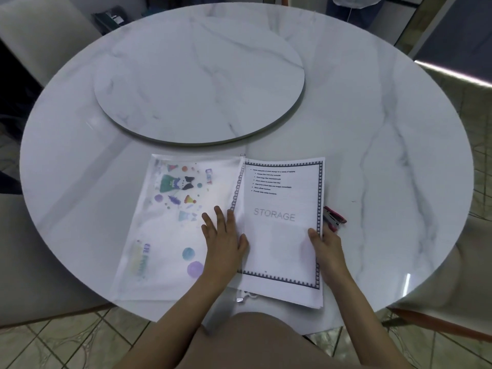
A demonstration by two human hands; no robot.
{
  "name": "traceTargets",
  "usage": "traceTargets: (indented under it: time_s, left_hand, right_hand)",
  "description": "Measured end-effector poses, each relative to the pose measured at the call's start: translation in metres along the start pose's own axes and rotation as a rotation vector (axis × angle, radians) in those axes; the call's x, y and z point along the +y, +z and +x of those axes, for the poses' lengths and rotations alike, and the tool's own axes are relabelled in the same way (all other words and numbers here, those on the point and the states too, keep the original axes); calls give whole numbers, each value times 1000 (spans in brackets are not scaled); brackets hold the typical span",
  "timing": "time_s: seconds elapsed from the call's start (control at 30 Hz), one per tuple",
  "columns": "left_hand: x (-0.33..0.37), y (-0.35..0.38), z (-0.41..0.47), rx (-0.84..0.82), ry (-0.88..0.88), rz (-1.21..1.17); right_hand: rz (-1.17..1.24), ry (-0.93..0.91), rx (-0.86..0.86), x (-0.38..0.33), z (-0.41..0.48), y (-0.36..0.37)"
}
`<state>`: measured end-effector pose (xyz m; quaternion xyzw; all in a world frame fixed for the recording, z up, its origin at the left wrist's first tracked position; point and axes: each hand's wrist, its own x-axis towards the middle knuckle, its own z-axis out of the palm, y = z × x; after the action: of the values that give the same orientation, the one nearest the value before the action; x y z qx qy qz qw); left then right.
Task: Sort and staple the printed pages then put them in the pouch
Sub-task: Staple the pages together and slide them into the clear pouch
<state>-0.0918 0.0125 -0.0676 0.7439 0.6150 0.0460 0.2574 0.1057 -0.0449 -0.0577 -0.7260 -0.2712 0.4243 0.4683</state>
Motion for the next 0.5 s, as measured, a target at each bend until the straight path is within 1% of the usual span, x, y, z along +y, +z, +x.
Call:
traceTargets:
  time_s: [0.1, 0.23, 0.5]
  left_hand:
    - [2, 1, 0, 23, 40, 6]
    - [4, 2, 2, -25, 72, 81]
    - [5, -1, 1, 4, 93, 45]
  right_hand:
    - [-9, 8, -20, 1, 5, 0]
    - [-14, 4, -55, 0, 8, -1]
    - [-72, -21, -66, -3, 18, -10]
